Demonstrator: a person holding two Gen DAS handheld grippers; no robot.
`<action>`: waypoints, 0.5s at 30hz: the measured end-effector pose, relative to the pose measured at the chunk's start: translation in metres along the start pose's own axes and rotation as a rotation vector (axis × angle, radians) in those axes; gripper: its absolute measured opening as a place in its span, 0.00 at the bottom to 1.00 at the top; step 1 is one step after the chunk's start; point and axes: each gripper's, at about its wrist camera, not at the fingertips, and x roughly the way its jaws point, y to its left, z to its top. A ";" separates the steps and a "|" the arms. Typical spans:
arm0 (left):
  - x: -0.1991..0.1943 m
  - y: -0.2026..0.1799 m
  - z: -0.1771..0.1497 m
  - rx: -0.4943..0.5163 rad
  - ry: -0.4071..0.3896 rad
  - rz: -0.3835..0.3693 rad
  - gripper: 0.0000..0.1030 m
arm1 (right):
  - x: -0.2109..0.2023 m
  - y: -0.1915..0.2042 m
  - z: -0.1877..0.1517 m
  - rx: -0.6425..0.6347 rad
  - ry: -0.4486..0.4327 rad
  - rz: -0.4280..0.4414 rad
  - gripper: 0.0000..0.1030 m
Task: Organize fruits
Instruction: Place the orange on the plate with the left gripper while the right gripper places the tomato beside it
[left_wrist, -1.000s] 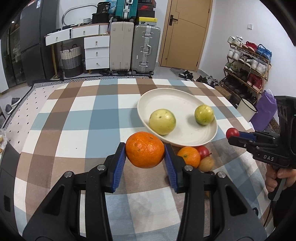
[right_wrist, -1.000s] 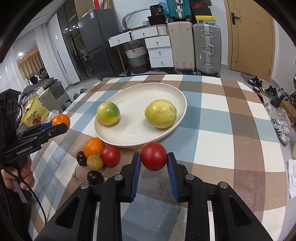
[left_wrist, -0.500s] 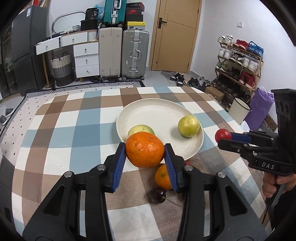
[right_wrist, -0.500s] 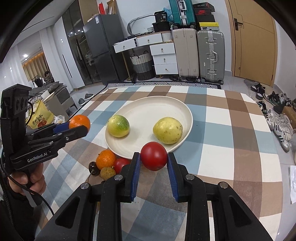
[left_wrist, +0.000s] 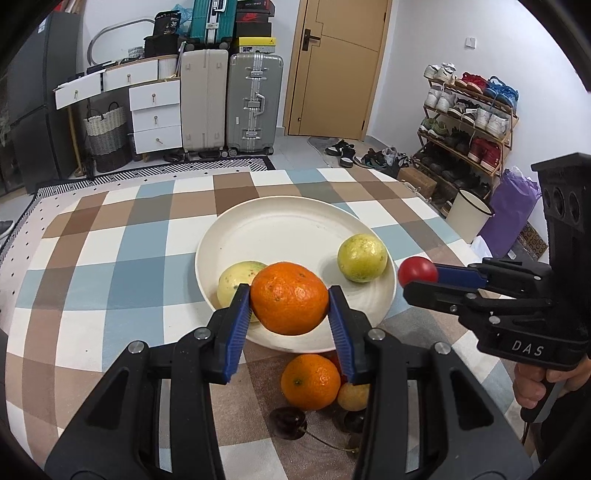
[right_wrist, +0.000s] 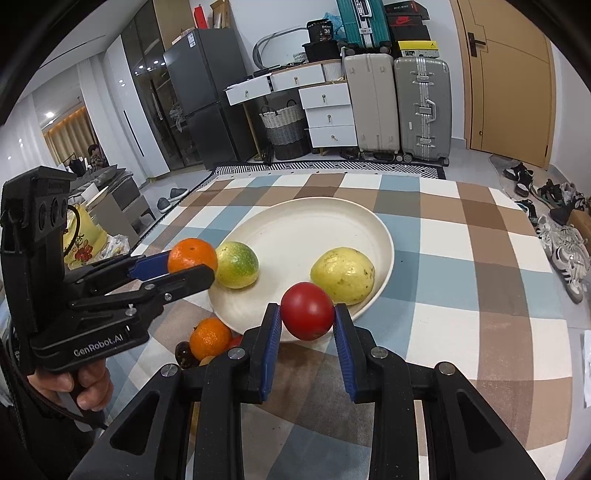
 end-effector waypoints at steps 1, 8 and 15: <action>0.001 0.000 0.000 0.001 0.003 0.000 0.37 | 0.002 0.001 0.001 -0.002 -0.002 0.001 0.28; 0.013 0.003 -0.003 -0.009 0.024 -0.004 0.38 | 0.015 0.007 0.006 -0.007 -0.005 0.016 0.28; 0.023 0.000 -0.005 0.004 0.045 0.007 0.38 | 0.028 0.004 0.007 -0.003 0.013 0.019 0.28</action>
